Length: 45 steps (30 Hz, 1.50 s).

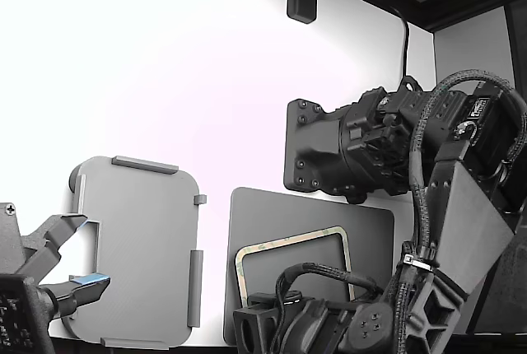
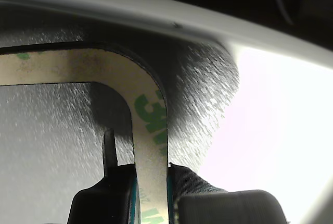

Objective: Move top rectangular frame to the holder.

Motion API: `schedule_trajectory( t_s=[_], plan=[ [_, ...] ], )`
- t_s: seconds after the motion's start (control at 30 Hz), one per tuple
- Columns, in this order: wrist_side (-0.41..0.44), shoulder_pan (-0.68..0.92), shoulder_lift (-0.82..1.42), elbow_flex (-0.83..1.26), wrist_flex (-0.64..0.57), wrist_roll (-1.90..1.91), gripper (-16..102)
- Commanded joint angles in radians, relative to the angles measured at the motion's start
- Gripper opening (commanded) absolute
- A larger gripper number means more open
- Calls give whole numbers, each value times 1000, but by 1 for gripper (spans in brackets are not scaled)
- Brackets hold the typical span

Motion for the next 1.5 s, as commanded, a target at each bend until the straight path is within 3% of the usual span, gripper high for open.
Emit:
schedule_trajectory(
  t_s=[0.0,0.17,0.5,0.73,0.93,1.23,1.47],
  plan=[
    [28,-23,32,-80,55,77,-11],
    [89,-41,61,-150,146,273,-11],
    [250,-75,199,-117,147,847,-11],
    [258,-147,284,-97,147,1233,-11],
    [227,-225,331,-126,147,1348,-11],
    [178,-479,324,-164,147,1285,-11],
    [210,-580,245,-216,143,1267,-11]
  ],
)
